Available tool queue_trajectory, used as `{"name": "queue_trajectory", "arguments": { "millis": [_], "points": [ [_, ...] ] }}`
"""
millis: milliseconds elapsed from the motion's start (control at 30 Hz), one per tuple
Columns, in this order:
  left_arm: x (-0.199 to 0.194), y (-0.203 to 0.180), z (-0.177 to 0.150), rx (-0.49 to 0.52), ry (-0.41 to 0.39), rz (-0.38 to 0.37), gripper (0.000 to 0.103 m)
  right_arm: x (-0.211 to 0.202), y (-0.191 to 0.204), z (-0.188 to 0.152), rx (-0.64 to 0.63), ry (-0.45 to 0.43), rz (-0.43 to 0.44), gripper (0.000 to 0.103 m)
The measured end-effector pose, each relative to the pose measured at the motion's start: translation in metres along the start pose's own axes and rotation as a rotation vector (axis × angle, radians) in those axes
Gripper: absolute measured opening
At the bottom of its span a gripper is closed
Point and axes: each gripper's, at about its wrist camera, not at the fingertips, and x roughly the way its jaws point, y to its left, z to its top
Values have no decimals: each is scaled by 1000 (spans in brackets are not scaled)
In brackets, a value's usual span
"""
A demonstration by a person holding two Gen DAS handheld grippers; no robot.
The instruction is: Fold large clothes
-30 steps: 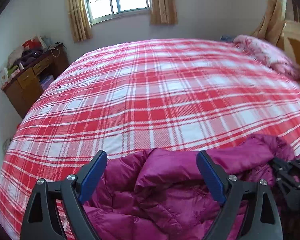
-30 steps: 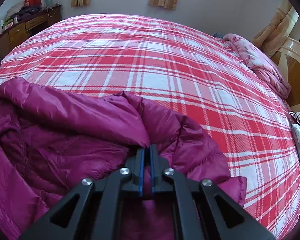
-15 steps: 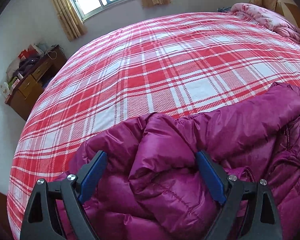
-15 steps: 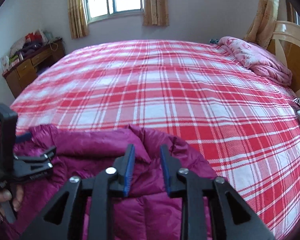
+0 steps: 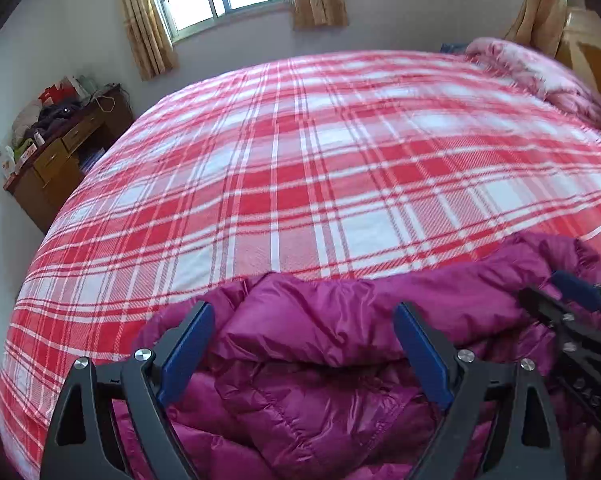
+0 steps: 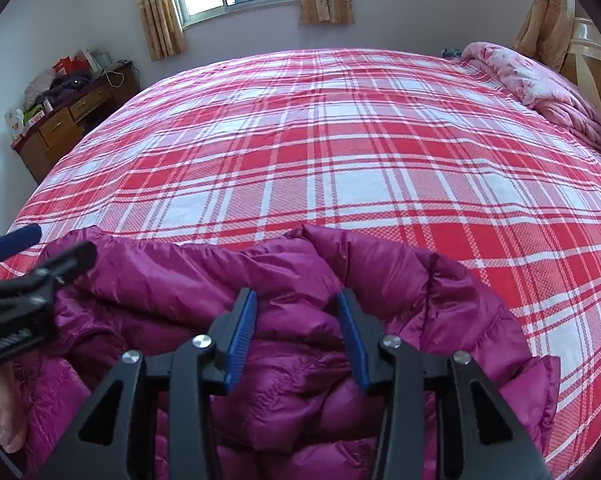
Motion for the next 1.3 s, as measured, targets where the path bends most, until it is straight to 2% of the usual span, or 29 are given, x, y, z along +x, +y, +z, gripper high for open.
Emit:
{"name": "queue_trajectory", "arguments": {
  "millis": [100,200,567,1300],
  "points": [
    [26,1,-12,-24,66,-15,92,5,2,-5,-17,1,-6,46],
    [27,4,-16,-50,56,-31,92,9,2,-8,-21,-7,-13,46],
    [32,0,-16,-65,36,-6,98,17,8,-9,-42,4,-64,47],
    [35,-1,-17,-61,38,17,102,21,9,-9,-45,13,-81,48]
  ]
}}
